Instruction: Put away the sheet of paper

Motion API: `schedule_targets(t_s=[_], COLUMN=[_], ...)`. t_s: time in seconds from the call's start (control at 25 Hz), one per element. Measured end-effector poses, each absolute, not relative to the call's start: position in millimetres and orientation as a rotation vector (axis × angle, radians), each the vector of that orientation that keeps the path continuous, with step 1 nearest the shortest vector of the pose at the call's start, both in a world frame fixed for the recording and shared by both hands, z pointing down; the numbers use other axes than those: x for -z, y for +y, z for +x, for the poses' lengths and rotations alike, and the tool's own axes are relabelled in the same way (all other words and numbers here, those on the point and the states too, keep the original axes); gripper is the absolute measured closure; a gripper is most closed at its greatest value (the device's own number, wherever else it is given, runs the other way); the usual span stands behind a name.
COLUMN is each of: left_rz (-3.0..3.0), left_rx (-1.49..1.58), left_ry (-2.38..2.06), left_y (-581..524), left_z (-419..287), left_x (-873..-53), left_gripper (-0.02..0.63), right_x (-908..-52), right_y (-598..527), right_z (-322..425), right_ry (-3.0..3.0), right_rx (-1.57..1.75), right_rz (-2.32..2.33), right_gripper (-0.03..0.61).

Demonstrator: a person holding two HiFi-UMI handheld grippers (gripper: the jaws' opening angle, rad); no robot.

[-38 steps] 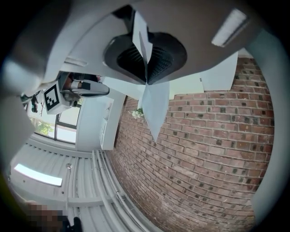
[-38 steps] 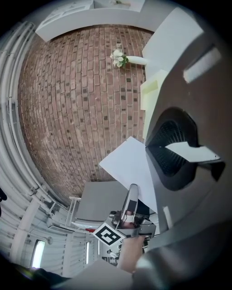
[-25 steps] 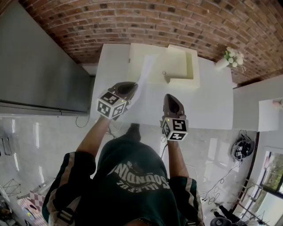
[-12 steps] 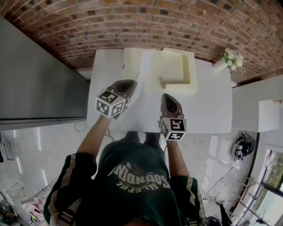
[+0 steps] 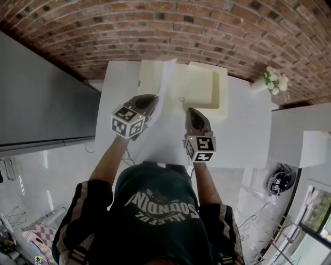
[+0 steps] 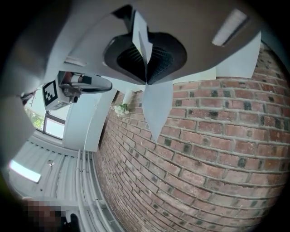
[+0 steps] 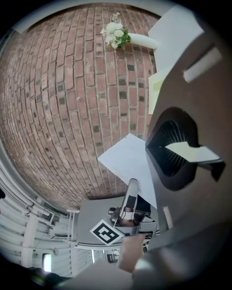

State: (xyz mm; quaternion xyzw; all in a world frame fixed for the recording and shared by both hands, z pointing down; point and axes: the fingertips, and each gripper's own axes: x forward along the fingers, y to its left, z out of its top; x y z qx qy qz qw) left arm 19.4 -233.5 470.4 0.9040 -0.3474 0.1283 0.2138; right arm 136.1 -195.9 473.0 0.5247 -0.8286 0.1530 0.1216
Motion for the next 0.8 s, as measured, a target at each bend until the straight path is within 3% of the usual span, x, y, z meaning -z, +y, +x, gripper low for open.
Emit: schedule_targets(t_s=[0.8], left_rz=[2.375], left_rx=[-0.354], left_ry=[-0.914], left_y=[-319.2], left_z=[60.5], left_x=[-544.3], left_gripper=[0.603], right_x=[-522.6], right_y=[-238.9], right_z=[182.4], right_ry=[-2.372], right_rx=[-0.598], right_rz=[1.474], right_gripper=[0.577])
